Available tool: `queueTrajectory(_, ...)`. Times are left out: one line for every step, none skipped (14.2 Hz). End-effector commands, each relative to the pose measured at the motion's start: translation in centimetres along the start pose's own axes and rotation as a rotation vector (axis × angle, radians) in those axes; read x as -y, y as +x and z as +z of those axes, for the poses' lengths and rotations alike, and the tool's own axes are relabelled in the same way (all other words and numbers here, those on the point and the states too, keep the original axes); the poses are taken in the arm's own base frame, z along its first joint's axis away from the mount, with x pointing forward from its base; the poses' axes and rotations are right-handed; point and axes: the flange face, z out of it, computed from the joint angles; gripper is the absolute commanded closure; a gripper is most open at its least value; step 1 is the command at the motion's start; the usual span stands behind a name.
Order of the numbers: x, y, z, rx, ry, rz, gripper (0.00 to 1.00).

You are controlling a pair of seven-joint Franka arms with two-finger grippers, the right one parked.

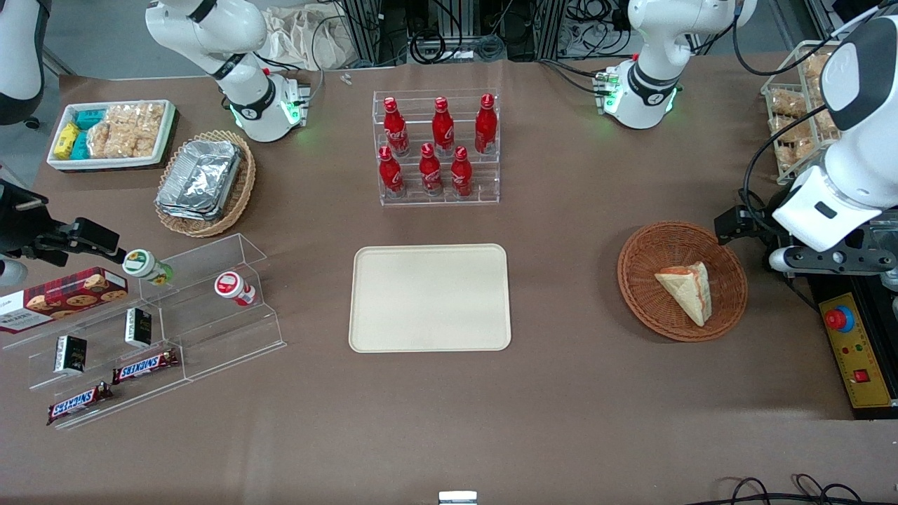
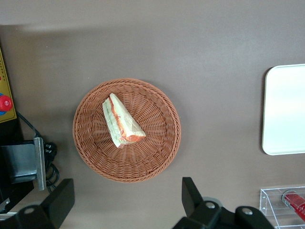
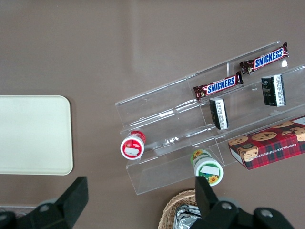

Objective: Place sandwich from basket to tray
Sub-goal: 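Move the left gripper down over the wrapped sandwich in the wicker basket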

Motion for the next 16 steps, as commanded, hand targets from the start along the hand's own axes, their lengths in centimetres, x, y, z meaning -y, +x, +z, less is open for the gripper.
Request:
queueTrajectory(1.1,0.5,0.2,0.013,0.006,0.0,0.0)
queueTrajectory(1.2,0.5,0.1,0.012,-0.004,-0.008,0.0)
queueTrajectory(2.0,0.6,0.4,0.021,-0.01,-0.027,0.0)
queueTrajectory(2.9,0.6,0.9,0.03,-0.009,-0.053,0.0)
queueTrajectory(3.2,0.8,1.8,0.048,0.001,-0.066,0.0)
queueTrajectory(3.4,0.7,2.9,0.061,0.006,-0.103,0.0)
queueTrajectory(4.2,0.5,4.1,0.052,0.007,-0.141,0.0)
queueTrajectory(4.3,0.0,5.3,0.03,0.003,-0.17,0.0)
queueTrajectory(4.8,-0.5,6.8,0.007,0.004,-0.217,0.0)
queueTrajectory(5.3,-1.1,8.1,-0.017,-0.004,-0.252,0.0)
queueTrajectory(5.8,-1.6,9.8,-0.015,-0.008,-0.289,0.0)
queueTrajectory(6.8,-1.9,10.9,-0.01,-0.01,-0.349,0.0)
queueTrajectory(7.0,-1.9,12.1,-0.011,-0.011,-0.397,0.0)
queueTrajectory(7.0,-2.0,13.9,-0.015,-0.012,-0.465,0.0)
queueTrajectory(6.9,-2.0,15.6,-0.036,-0.016,-0.56,0.0)
queueTrajectory(6.8,-2.3,17.4,-0.058,-0.026,-0.667,0.0)
